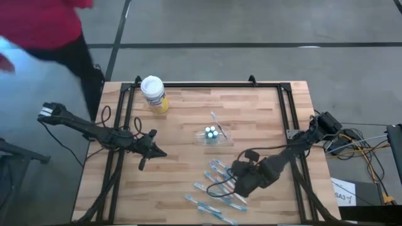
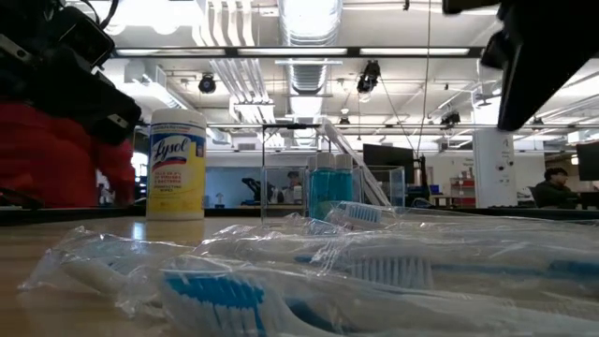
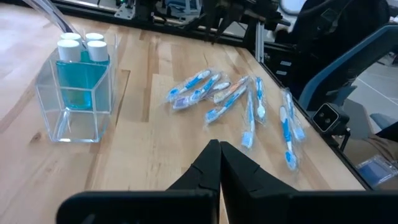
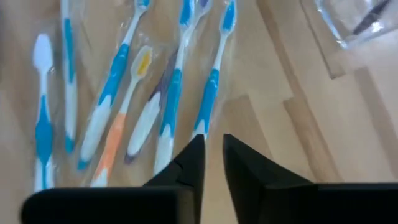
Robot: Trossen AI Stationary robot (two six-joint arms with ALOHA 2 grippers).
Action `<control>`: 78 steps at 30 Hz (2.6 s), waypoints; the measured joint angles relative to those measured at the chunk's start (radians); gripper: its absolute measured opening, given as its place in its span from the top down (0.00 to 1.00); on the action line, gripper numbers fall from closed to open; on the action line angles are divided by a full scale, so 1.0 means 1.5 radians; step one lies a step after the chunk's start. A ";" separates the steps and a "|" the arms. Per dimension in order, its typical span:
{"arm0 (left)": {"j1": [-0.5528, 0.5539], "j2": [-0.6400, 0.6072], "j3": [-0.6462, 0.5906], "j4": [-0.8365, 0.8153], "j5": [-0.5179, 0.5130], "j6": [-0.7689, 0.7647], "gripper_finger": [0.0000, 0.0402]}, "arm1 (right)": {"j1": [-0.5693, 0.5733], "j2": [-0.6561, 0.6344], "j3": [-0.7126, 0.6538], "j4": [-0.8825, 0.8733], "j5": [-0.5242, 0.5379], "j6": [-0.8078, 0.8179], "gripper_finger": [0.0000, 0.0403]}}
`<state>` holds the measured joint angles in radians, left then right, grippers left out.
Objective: Pick & Place toothbrushing station
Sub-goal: Put the blue toothbrush into the left compartment of the transparent organizer
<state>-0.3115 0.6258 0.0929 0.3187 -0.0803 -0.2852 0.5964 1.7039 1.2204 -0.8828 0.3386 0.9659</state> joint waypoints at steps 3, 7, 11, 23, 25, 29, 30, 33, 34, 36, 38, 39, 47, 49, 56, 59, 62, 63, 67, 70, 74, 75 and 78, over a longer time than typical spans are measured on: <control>0.000 0.002 0.000 0.001 0.000 0.000 0.99 | -0.013 0.000 -0.045 0.069 -0.005 -0.019 0.76; 0.000 0.005 0.000 0.001 0.000 0.003 0.99 | -0.028 0.000 -0.094 0.120 -0.017 -0.020 0.66; 0.000 0.005 0.000 0.001 0.000 0.005 0.99 | -0.039 0.000 -0.126 0.146 -0.020 -0.014 0.60; 0.000 0.006 0.000 0.002 -0.008 0.014 0.99 | -0.047 0.006 -0.179 0.253 -0.034 -0.031 0.58; 0.000 0.006 0.000 0.002 -0.008 0.014 0.99 | -0.048 0.007 -0.191 0.268 -0.035 -0.030 0.59; 0.000 0.006 0.000 0.002 -0.008 0.004 0.99 | -0.051 0.009 -0.204 0.302 -0.035 -0.035 0.60; 0.000 0.006 0.000 0.002 -0.009 0.004 0.99 | -0.052 0.009 -0.206 0.301 -0.035 -0.036 0.61; 0.000 0.006 0.000 0.002 -0.012 0.009 0.99 | -0.052 0.009 -0.207 0.303 -0.035 -0.040 0.62; 0.000 0.006 0.000 0.003 -0.012 0.011 0.99 | -0.052 0.009 -0.208 0.304 -0.035 -0.040 0.62; 0.000 0.006 0.000 0.003 -0.016 0.013 0.99 | -0.052 0.009 -0.213 0.304 -0.035 -0.041 0.63; 0.000 0.006 0.000 0.003 -0.017 0.013 0.99 | -0.052 0.009 -0.220 0.306 -0.035 -0.040 0.64; 0.000 0.006 0.000 0.003 -0.017 0.013 0.99 | -0.053 0.009 -0.225 0.312 -0.035 -0.040 0.65; 0.000 0.006 0.000 0.003 -0.017 0.012 0.99 | -0.059 0.007 -0.259 0.347 -0.034 -0.040 0.68; 0.000 0.006 0.000 0.004 -0.017 0.015 0.99 | -0.059 0.007 -0.259 0.347 -0.032 -0.040 0.71; 0.000 0.006 0.000 0.008 -0.017 0.017 0.99 | -0.060 -0.015 -0.252 0.320 -0.025 -0.085 0.92; 0.000 0.005 0.000 0.009 -0.017 0.017 0.99 | -0.060 -0.045 -0.239 0.323 0.000 -0.103 0.95; 0.000 0.005 0.000 0.028 -0.017 0.032 0.99 | -0.059 -0.079 -0.225 0.316 0.033 -0.111 0.95; 0.000 0.005 0.000 0.043 -0.017 0.044 0.99 | -0.056 -0.091 -0.218 0.313 0.050 -0.116 0.95; 0.000 0.005 0.002 0.101 -0.016 0.062 0.97 | -0.044 -0.139 -0.186 0.323 0.135 -0.179 0.95; 0.000 0.005 0.011 0.122 -0.015 0.073 0.95 | -0.038 -0.168 -0.172 0.361 0.174 -0.255 0.95; 0.000 0.005 0.029 0.122 -0.005 0.084 0.93 | -0.040 -0.198 -0.181 0.491 0.178 -0.394 0.95; 0.000 0.007 0.035 0.122 -0.005 0.092 0.93 | -0.041 -0.201 -0.189 0.538 0.173 -0.432 0.95; 0.000 0.023 0.064 0.127 -0.005 0.117 0.94 | -0.050 -0.205 -0.202 0.663 0.108 -0.533 0.95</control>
<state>-0.3115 0.6597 0.1887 0.5087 -0.0883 -0.1091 0.5218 1.3956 0.9169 0.1113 0.5005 0.1665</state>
